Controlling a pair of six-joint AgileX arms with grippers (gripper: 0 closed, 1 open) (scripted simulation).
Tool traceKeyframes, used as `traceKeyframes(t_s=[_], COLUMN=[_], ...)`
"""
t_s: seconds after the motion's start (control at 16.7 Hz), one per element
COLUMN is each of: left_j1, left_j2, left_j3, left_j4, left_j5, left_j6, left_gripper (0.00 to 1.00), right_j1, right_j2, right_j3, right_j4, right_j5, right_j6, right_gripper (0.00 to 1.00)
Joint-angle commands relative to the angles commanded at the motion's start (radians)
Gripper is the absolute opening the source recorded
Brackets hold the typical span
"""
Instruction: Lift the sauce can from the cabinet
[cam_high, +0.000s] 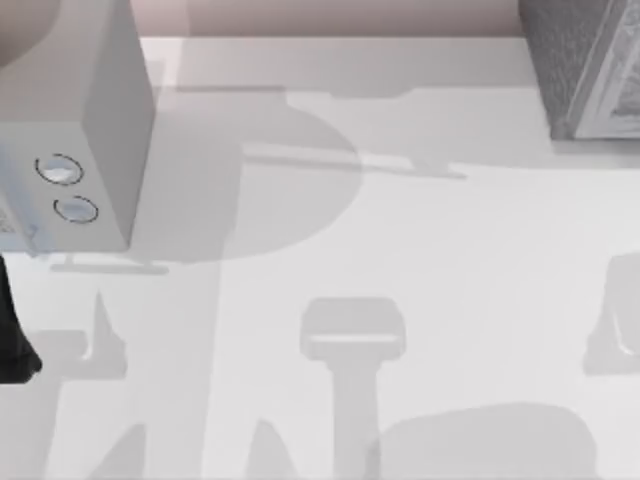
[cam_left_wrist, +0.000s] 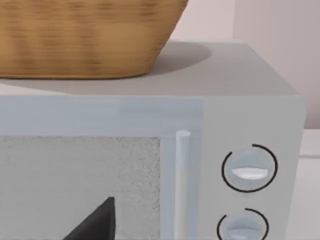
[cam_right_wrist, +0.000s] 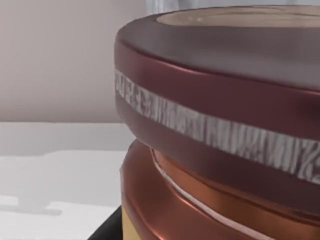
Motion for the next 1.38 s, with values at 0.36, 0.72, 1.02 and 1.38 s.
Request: traceKeyframes(t_s=[0.36,0.72,1.02,1.38], left_j1=[0.0,0.0,0.0,0.0], left_j2=[0.0,0.0,0.0,0.0], left_j3=[0.0,0.0,0.0,0.0], left_j4=[0.0,0.0,0.0,0.0], left_j5=[0.0,0.0,0.0,0.0], left_j6=[0.0,0.0,0.0,0.0], left_gripper=[1.0,1.0,1.0,1.0], right_j1=[-0.016,-0.005,0.018,0.054], right_j2=[-0.073,-0.006,0.308,0.939], right_j3=[-0.089,-0.046,0.111,0.332], right_j4=[0.041,0.099,0.337,0.701], right_j5=[0.009,-0.014,-0.109,-0.269], right_j6=[-0.005,-0.004,-0.007,0.002], right_gripper=[0.0,0.0,0.0,0.0])
